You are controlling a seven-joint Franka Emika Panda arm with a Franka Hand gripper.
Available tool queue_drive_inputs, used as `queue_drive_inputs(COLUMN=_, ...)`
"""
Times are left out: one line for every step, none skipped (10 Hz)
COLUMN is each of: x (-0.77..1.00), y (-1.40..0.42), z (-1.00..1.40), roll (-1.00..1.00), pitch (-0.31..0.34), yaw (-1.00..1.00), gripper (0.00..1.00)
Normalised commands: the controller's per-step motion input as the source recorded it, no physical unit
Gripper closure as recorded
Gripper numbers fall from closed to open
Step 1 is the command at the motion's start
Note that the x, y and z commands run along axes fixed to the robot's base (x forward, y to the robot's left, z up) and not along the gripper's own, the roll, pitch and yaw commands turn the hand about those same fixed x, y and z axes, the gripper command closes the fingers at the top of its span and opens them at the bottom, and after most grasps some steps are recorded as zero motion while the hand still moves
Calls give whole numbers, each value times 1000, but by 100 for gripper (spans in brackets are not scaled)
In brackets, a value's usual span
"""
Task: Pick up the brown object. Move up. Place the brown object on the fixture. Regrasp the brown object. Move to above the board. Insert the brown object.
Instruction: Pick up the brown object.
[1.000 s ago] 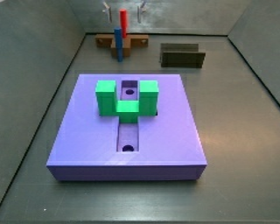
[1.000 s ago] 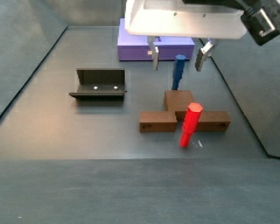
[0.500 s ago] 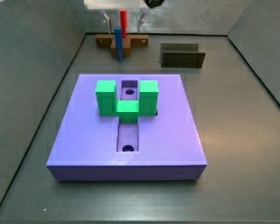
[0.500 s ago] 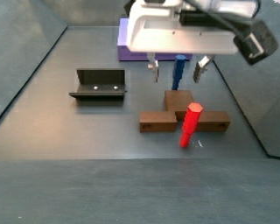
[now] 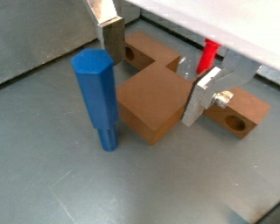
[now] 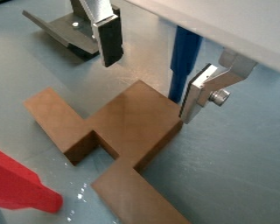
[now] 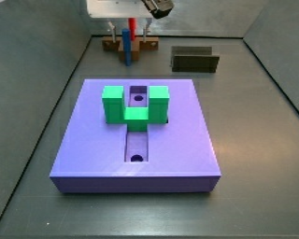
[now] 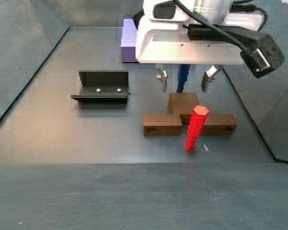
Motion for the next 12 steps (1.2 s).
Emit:
queue_drive_inputs(x=-57, y=0, z=-237, roll=-77, pitch=-100, yaw=0, gripper=0)
queue_drive_inputs(x=0, y=0, z=-223, roll=-96, pitch=-89, yaw=0, gripper=0)
queue_drive_inputs(x=0, y=0, z=-214, roll=-79, pitch=-69, yaw=0, gripper=0)
queue_drive_inputs(x=0, y=0, z=-146, roll=-51, pitch=-54, yaw=0, gripper=0)
queue_drive_inputs(x=0, y=0, z=-146, roll=-54, pitch=-57, yaw=0, gripper=0)
queue_drive_inputs(x=0, y=0, z=-149, roll=-61, pitch=-66, yaw=0, gripper=0)
queue_drive_inputs(x=0, y=0, z=-177, roll=-74, pitch=-71, yaw=0, gripper=0)
queue_drive_inputs(x=0, y=0, z=-211, roll=-56, pitch=-67, yaw=0, gripper=0)
queue_drive_inputs(x=0, y=0, z=-240, roll=-47, pitch=-71, yaw=0, gripper=0)
queue_drive_inputs(x=0, y=0, z=-237, roll=-49, pitch=-74, yaw=0, gripper=0)
queue_drive_inputs(x=0, y=0, z=-211, roll=-47, pitch=-70, yaw=0, gripper=0)
queue_drive_inputs(x=0, y=0, z=-229, roll=-47, pitch=-73, yaw=0, gripper=0)
